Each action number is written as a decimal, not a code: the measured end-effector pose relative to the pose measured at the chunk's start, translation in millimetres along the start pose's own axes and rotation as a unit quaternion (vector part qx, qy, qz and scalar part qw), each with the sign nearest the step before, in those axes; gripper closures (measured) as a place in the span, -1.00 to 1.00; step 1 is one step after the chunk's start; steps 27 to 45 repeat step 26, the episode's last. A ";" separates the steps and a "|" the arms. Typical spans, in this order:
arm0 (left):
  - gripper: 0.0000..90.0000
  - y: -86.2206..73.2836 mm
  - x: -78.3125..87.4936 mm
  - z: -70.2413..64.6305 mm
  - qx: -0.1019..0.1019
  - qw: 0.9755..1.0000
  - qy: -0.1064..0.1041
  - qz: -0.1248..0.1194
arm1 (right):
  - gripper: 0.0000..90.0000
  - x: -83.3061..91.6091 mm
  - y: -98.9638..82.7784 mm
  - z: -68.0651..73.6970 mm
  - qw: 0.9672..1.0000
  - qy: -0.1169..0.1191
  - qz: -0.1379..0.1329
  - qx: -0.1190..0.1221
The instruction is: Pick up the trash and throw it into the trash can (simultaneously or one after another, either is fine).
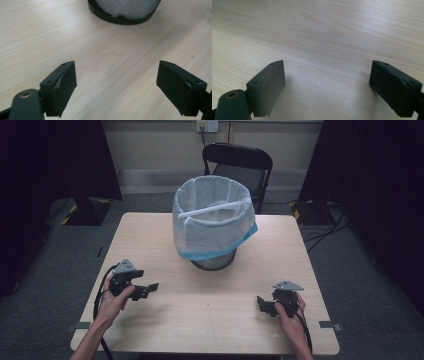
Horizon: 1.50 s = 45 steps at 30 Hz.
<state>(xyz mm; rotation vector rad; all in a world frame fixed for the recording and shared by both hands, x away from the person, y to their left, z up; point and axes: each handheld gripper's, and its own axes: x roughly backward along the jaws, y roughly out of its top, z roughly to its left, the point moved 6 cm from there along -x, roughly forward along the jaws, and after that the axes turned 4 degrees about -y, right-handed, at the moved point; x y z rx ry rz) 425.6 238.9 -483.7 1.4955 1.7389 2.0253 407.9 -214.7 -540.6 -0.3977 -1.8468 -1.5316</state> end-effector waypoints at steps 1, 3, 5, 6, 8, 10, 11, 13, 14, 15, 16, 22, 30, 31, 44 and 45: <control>-0.64 -2.6 -1.2 -0.1 -0.001 1.000 0.000 0.007 | -0.72 0.1 0.0 0.0 1.000 0.001 0.001 0.000; -0.64 -10.8 -4.1 0.7 -0.002 1.000 0.004 0.020 | -0.72 0.1 0.0 0.0 1.000 0.001 0.000 0.000; -0.64 -13.7 -5.2 0.5 0.002 1.000 0.005 0.021 | -0.72 0.0 0.0 0.0 1.000 0.000 0.000 0.000; -0.64 -17.0 -6.3 0.5 0.006 1.000 0.008 0.025 | -0.72 0.0 0.0 0.0 1.000 0.000 0.000 0.000; -0.64 -24.3 -9.0 0.6 0.007 0.999 0.010 0.035 | -0.72 0.1 0.0 0.1 1.000 0.001 0.001 0.000; -0.64 -31.8 -12.3 0.4 0.010 0.999 0.010 0.043 | -0.72 0.0 0.0 0.0 1.000 0.001 0.000 0.000; -0.64 -35.0 -14.0 0.7 0.010 0.999 0.011 0.047 | -0.72 0.0 0.0 0.0 1.000 0.001 0.000 0.000; -0.64 -39.4 -15.7 -0.1 0.007 0.999 0.013 0.050 | -0.72 0.0 0.0 0.1 1.000 0.000 0.000 -0.001; -0.64 -43.7 -18.5 -2.4 0.002 0.998 0.016 0.059 | -0.72 0.1 -0.1 0.2 1.000 0.001 0.001 -0.001; -0.64 -43.7 -18.5 -2.4 0.002 0.998 0.016 0.059 | -0.72 0.1 -0.1 0.2 1.000 0.001 0.001 -0.001; -0.64 -48.6 -22.8 -3.6 -0.007 0.997 0.023 0.072 | -0.72 0.1 0.0 0.0 1.000 0.001 0.001 0.000; -0.72 -52.8 -27.7 -5.8 -0.018 0.998 0.045 0.049 | -0.72 0.1 -0.1 0.1 1.000 0.001 0.001 -0.001; -0.73 -52.9 -27.4 -5.5 -0.020 0.997 0.045 0.051 | -0.72 0.1 -0.1 0.0 1.000 0.000 0.001 0.000; -0.73 -52.9 -27.4 -5.5 -0.020 0.997 0.045 0.051 | -0.72 0.1 -0.1 0.0 1.000 0.000 0.001 0.000; -0.73 -52.9 -27.4 -5.5 -0.020 0.997 0.045 0.051 | -0.72 0.1 -0.1 0.0 1.000 0.000 0.001 0.000; -0.73 -52.9 -27.4 -5.5 -0.020 0.997 0.045 0.051 | -0.72 0.1 -0.1 0.0 1.000 0.000 0.001 0.000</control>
